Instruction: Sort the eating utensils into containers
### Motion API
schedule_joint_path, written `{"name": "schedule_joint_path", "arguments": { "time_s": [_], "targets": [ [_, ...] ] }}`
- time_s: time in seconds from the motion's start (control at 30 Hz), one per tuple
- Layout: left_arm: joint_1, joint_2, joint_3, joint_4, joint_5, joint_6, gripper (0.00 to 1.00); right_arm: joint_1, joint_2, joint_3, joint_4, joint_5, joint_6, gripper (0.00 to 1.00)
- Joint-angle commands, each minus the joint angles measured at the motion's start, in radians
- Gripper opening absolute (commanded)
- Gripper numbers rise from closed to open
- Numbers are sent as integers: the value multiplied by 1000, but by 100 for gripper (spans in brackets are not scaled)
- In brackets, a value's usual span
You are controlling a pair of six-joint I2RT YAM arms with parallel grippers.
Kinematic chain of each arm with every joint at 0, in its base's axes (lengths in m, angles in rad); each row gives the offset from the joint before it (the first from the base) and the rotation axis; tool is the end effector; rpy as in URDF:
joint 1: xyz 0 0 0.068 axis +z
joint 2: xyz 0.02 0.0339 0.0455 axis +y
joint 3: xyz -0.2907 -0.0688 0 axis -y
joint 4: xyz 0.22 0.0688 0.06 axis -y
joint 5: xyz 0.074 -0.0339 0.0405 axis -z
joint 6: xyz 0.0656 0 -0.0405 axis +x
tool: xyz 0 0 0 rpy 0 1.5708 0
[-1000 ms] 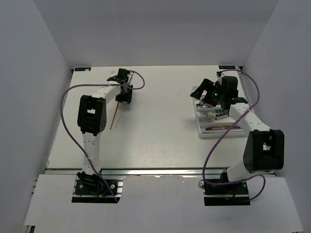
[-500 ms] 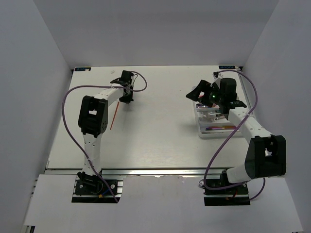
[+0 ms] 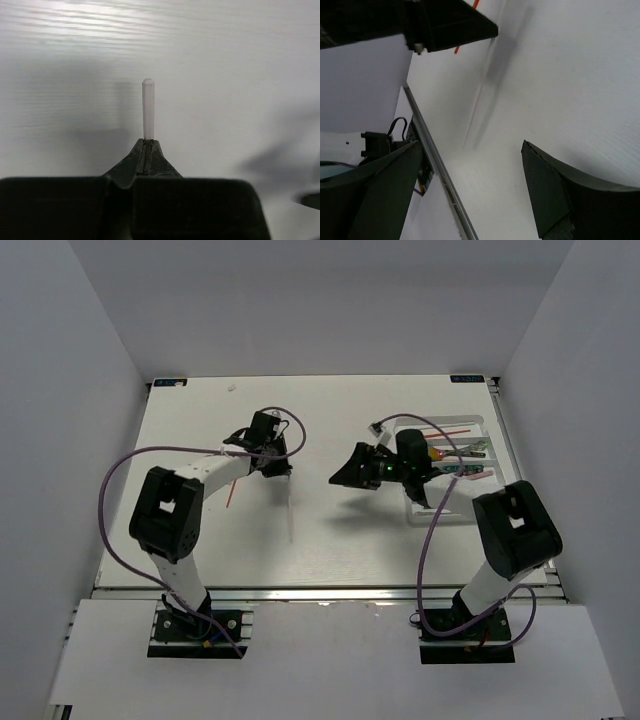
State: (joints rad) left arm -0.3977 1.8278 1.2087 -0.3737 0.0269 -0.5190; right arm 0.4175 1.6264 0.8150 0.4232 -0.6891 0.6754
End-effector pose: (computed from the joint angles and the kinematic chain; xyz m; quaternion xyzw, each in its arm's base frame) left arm 0.3535 -0.1504 0.1989 -0.0543 0.9569 -0.1377 0.2498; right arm 0.2998 0.1786 0.2383 -0.0862 0.7991 0.5122 0.3025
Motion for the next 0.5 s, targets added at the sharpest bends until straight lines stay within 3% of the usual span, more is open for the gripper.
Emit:
{"name": "schedule_joint_path", "arguments": {
  "time_s": [0.0,0.13,0.47],
  "targets": [
    [-29,-146,-52,143,117,-111,0,58,67,58,132,-15,51,84],
    [-33,-231,-123,272,180,-177,0,109,101,96,103,63,55,81],
    [-39,-300,-190,447,290,-288,0,150,154,147,198,82,136,80]
  ]
}}
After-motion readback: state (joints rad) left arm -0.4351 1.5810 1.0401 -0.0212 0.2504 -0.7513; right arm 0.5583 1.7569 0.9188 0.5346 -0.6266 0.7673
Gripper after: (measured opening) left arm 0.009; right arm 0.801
